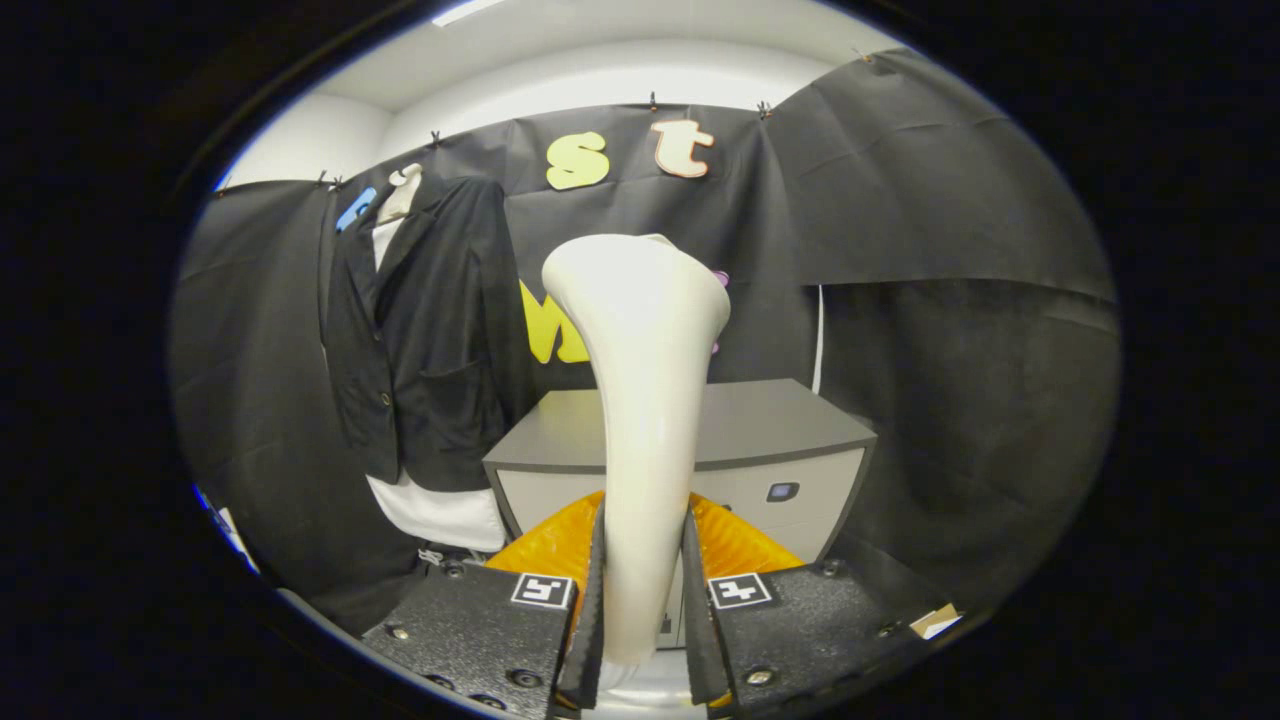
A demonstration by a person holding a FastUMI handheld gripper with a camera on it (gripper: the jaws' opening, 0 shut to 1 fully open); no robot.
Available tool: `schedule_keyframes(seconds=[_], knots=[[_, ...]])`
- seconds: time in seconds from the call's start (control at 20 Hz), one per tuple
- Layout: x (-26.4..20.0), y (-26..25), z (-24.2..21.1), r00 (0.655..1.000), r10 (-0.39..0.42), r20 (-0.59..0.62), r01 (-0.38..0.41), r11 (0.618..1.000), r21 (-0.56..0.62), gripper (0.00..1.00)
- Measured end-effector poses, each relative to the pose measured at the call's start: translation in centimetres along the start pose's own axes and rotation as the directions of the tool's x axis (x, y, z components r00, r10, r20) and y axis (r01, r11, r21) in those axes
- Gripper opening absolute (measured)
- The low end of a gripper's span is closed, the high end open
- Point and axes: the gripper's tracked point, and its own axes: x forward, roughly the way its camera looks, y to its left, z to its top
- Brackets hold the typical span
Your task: Iron the clothes twice with a garment steamer, once on the left side and once on the right side.
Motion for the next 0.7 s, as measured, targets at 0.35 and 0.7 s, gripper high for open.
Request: schedule_keyframes(seconds=[0.35,0.7], knots=[[-0.24,0.12,0.11,1.000,0.004,-0.003,-0.004,1.000,0.002,0.36],[-0.31,0.12,-0.03,1.000,0.006,-0.005,-0.006,1.000,0.001,0.36]])
